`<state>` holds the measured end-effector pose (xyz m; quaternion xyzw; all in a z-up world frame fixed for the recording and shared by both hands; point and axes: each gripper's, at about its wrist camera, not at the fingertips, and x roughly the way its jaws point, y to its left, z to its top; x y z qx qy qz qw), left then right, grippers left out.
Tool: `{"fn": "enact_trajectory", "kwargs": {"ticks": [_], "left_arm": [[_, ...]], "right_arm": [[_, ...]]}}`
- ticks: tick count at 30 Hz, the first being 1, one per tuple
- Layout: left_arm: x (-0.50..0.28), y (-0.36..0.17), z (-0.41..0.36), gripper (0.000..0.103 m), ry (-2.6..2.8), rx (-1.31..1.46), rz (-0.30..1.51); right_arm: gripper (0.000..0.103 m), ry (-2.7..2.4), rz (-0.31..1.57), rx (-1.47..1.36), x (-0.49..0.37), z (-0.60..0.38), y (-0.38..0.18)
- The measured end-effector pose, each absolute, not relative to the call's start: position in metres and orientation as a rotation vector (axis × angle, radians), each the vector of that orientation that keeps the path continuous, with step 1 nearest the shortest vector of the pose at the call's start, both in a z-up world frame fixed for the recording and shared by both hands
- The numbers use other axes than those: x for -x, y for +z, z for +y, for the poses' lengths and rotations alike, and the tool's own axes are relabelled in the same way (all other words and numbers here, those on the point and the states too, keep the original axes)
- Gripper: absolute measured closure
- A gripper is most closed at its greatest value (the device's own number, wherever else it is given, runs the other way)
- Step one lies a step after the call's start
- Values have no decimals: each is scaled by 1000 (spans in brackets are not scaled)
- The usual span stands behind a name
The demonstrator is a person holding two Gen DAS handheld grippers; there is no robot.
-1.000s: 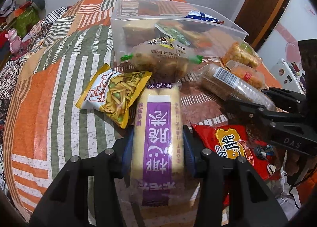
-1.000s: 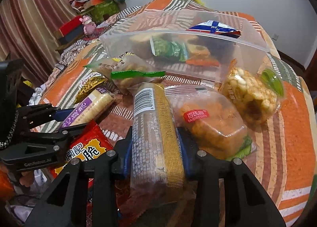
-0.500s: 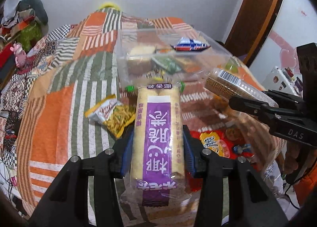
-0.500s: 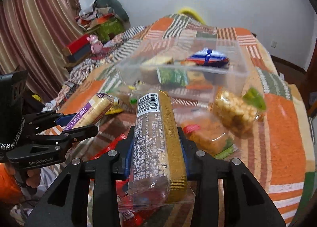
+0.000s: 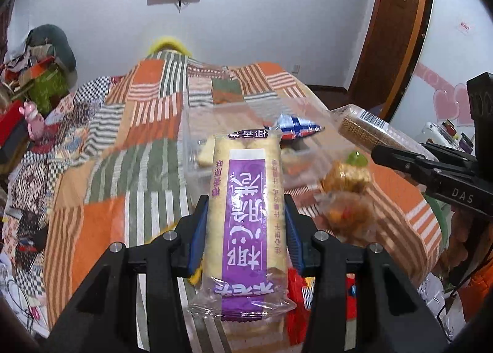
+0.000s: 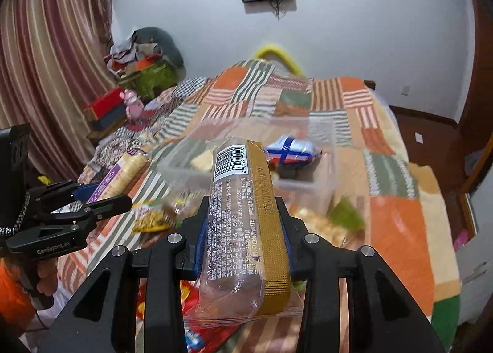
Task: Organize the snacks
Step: 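Lower the long cake into the box with left tool while right lowers biscuit roll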
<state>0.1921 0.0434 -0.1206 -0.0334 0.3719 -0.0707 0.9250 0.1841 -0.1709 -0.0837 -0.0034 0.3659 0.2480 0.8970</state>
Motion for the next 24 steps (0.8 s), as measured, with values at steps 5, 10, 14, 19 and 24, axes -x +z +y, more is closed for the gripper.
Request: {"fn": "enact_trajectory", "kwargs": {"ticks": [5, 10, 14, 19, 24], "left_arm": [[-218, -114, 47, 58, -129, 75, 746], [-244, -113, 48, 58, -110, 64, 734], [-267, -116, 51, 58, -101, 71, 741], [-291, -122, 57, 58, -101, 91, 761], [-310, -132, 59, 58, -109, 81, 790]], "right_arm": [[68, 505, 720, -5, -203, -170, -71], [69, 509, 711, -7, -225, -158, -69], [68, 510, 718, 9, -239, -147, -72], [68, 512, 741, 31, -257, -132, -82], [68, 517, 788, 40, -278, -121, -95]]}}
